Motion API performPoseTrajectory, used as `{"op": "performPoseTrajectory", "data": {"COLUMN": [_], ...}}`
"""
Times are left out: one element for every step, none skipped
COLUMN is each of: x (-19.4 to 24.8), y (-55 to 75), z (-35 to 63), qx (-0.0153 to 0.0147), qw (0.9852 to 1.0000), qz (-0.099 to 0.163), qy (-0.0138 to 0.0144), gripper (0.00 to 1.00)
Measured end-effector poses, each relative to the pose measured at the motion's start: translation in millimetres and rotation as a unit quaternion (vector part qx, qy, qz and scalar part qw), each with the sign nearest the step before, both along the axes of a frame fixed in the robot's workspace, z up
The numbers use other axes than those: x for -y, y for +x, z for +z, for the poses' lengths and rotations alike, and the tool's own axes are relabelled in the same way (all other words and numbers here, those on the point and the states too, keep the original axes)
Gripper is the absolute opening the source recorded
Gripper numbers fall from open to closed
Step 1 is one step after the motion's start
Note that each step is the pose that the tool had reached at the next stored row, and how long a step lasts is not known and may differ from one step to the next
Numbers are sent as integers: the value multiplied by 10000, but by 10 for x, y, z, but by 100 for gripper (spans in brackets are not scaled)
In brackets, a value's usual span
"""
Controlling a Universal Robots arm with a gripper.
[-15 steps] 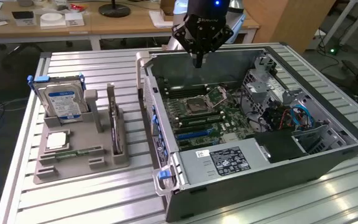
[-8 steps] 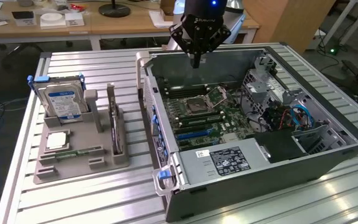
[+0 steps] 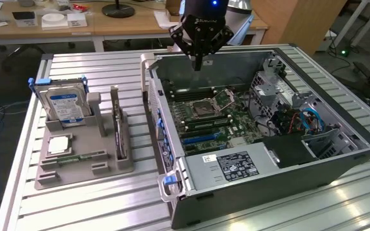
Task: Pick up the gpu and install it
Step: 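Reach for the gpu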
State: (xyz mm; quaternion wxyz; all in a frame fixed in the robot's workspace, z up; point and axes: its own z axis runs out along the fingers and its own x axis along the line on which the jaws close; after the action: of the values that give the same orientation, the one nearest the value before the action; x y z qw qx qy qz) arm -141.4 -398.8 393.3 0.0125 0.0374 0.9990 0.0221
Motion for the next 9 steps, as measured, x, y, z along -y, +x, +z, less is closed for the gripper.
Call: {"op": "performPoseTrajectory", "data": {"x": [0,0,0,0,0,0,0,0,0], "y": [-14,-28,-42,-54,-67,-78,-90,-103,-114], "z": [0,0,0,0,0,0,0,0,0], "qx": [0,0,0,0,0,0,0,0,0], "qw": [10000,10000,10000,10000,10000,10000,10000,10000,10000], "qz": [0,0,0,0,0,0,0,0,0], "qy": [0,0,0,0,0,0,0,0,0], "gripper": [11,11,11,11,11,11,11,11,11]}}
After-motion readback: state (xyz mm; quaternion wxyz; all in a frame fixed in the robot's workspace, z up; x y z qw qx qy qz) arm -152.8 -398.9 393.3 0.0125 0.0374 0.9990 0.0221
